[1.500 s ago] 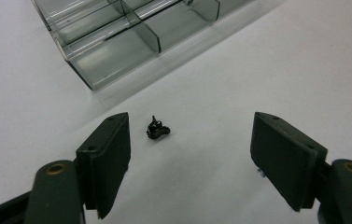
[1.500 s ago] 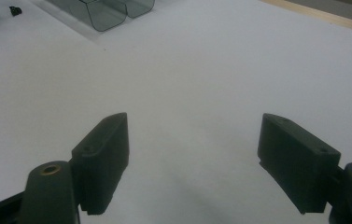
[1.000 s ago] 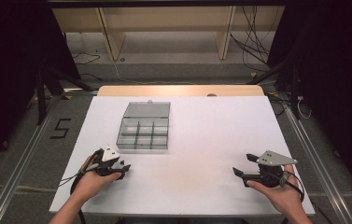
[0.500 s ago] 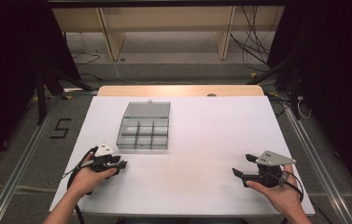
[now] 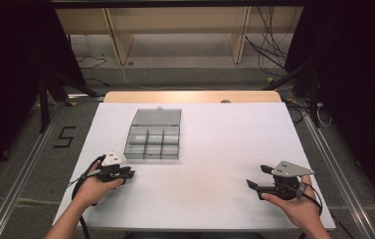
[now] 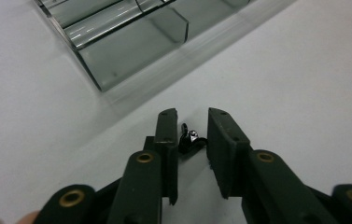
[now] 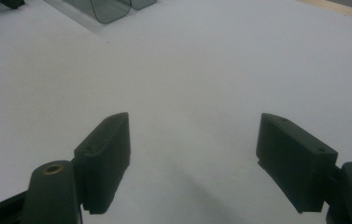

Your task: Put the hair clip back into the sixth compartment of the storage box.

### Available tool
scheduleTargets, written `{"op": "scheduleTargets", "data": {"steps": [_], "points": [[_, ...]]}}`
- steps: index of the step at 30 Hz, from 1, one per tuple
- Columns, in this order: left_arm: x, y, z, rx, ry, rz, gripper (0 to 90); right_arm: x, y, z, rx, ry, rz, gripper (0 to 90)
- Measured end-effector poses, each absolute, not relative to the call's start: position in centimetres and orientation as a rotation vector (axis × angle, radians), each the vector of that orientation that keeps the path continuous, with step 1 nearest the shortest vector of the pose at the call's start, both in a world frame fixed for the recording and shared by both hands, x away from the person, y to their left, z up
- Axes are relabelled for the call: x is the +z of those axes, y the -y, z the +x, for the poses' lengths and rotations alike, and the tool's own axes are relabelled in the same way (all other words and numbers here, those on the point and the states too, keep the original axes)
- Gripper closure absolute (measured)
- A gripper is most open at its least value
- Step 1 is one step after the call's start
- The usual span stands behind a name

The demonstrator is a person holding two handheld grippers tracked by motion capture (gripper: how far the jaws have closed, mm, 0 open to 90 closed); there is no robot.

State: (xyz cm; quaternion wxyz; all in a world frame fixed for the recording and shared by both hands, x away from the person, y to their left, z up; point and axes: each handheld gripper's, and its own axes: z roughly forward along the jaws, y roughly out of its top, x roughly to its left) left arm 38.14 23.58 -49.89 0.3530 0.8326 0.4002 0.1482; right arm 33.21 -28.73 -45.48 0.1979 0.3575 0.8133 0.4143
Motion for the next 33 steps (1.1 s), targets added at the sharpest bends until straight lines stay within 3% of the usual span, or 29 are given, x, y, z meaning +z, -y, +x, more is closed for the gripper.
{"op": "scheduleTargets", "data": {"steps": [33], "points": [[-48.92, -23.44, 38.18, 0.387, -1.065, 2.093, 76.1, -45.51, 28.91, 33.22, 1.171, -2.271, 1.020, 27.1]]}}
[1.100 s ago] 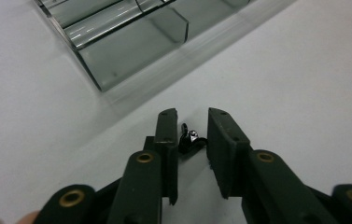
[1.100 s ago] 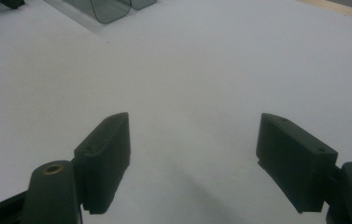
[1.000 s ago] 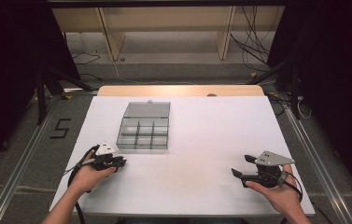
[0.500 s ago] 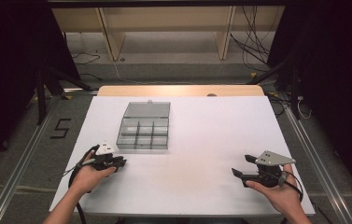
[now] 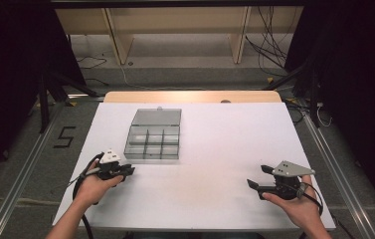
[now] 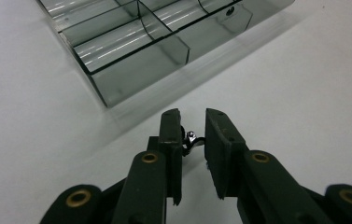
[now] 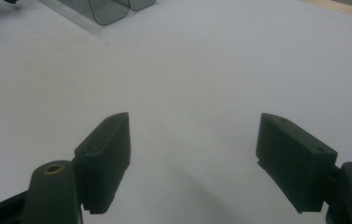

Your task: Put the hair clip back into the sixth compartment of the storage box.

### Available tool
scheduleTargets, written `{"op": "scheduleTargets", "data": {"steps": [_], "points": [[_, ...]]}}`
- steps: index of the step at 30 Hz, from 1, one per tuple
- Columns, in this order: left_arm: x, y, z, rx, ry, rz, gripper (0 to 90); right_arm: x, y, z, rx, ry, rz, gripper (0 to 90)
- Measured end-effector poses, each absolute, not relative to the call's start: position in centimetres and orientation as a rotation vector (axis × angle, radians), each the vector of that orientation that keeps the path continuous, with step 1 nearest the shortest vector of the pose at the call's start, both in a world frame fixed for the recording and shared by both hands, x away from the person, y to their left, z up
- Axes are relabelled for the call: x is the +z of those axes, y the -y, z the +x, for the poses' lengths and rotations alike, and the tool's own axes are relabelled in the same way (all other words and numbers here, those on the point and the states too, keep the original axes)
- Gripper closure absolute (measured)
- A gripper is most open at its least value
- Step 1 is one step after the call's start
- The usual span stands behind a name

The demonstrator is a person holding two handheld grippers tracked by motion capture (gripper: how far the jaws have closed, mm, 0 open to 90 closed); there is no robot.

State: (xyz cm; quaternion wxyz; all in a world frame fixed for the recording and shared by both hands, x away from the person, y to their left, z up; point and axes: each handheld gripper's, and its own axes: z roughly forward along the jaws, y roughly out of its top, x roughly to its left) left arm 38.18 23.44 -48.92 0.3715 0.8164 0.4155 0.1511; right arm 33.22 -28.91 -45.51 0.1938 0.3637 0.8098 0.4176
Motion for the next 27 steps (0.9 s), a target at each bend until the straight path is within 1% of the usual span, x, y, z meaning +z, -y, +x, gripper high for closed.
{"op": "scheduleTargets", "data": {"steps": [27], "points": [[-46.9, -23.0, 38.4, 0.427, -1.038, 2.018, 76.1, -45.7, 28.7, 33.3, 1.171, -2.273, 1.013, 27.2]]}}
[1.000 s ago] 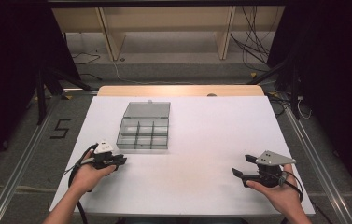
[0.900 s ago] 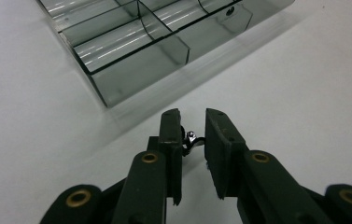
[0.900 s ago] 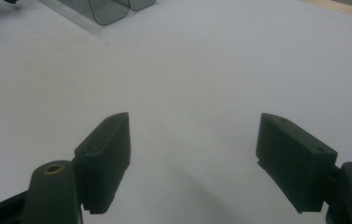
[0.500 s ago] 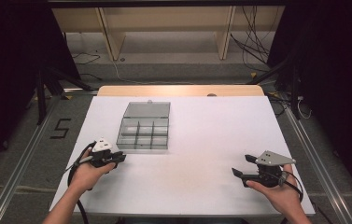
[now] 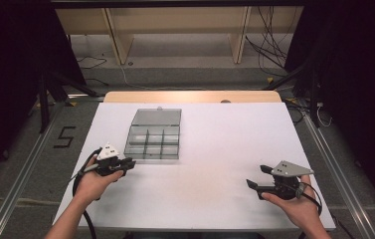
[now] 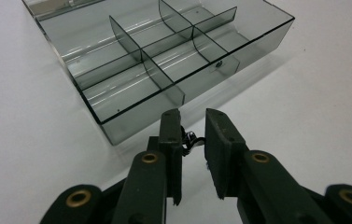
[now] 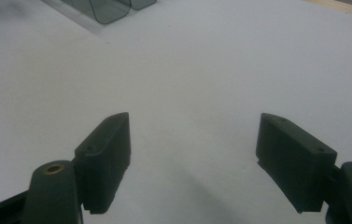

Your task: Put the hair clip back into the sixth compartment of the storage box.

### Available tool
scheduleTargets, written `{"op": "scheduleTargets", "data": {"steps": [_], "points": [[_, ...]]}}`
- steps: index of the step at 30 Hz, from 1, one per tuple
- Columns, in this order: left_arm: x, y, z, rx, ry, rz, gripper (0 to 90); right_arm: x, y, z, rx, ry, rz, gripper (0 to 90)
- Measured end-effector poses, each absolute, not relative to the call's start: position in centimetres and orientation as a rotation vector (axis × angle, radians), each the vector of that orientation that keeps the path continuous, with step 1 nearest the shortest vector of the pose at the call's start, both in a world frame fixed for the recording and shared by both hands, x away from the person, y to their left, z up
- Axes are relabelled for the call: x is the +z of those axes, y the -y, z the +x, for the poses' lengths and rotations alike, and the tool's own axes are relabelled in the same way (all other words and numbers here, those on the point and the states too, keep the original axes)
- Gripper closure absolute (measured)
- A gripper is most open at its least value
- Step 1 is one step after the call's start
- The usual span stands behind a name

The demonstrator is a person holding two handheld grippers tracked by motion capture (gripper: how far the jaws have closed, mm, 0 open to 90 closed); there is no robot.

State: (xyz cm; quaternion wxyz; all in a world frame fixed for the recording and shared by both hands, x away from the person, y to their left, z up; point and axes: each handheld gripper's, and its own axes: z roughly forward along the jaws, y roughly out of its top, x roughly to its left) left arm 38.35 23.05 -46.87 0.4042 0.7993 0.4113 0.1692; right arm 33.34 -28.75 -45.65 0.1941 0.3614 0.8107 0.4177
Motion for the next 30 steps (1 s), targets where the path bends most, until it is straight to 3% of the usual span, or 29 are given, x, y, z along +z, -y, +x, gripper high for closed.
{"op": "scheduleTargets", "data": {"steps": [30], "points": [[-45.5, -21.9, 39.2, 0.454, -0.994, 2.001, 76.1, -46.1, 27.3, 34.2, 1.167, -2.296, 0.986, 25.9]]}}
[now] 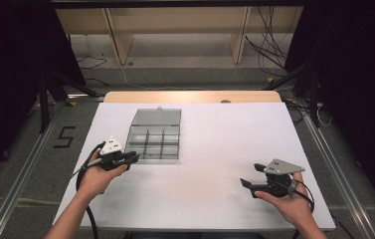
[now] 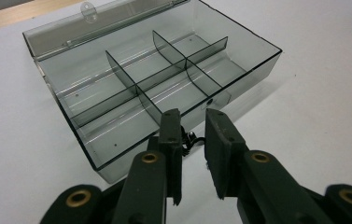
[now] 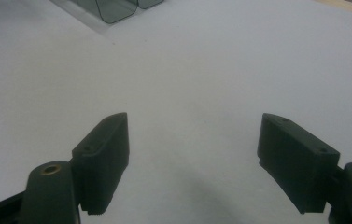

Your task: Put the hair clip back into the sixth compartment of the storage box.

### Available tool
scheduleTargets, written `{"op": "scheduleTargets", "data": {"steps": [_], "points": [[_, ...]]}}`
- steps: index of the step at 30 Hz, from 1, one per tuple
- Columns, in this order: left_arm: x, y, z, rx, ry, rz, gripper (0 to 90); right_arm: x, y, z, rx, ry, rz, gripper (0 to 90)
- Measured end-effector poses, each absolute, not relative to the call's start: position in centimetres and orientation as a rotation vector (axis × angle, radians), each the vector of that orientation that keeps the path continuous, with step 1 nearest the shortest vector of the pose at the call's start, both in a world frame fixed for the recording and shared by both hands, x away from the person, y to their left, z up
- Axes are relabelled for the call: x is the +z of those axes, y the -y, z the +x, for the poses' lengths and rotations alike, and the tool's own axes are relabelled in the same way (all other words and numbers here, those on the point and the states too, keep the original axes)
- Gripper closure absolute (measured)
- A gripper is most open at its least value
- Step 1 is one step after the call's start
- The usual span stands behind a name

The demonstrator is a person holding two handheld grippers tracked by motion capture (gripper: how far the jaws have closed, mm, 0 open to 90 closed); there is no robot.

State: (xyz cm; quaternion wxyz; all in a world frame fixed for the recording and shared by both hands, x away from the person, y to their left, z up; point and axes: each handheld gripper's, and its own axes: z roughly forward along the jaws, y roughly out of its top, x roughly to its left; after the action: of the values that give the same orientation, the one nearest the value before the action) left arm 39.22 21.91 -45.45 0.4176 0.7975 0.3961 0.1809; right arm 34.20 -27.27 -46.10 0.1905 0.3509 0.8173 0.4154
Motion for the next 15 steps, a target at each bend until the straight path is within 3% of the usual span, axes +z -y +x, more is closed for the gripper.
{"op": "scheduleTargets", "data": {"steps": [15], "points": [[-45.08, -21.26, 39.86, 0.467, -0.991, 1.995, 76.1, -46.20, 27.18, 34.20, 1.161, -2.305, 0.986, 25.9]]}}
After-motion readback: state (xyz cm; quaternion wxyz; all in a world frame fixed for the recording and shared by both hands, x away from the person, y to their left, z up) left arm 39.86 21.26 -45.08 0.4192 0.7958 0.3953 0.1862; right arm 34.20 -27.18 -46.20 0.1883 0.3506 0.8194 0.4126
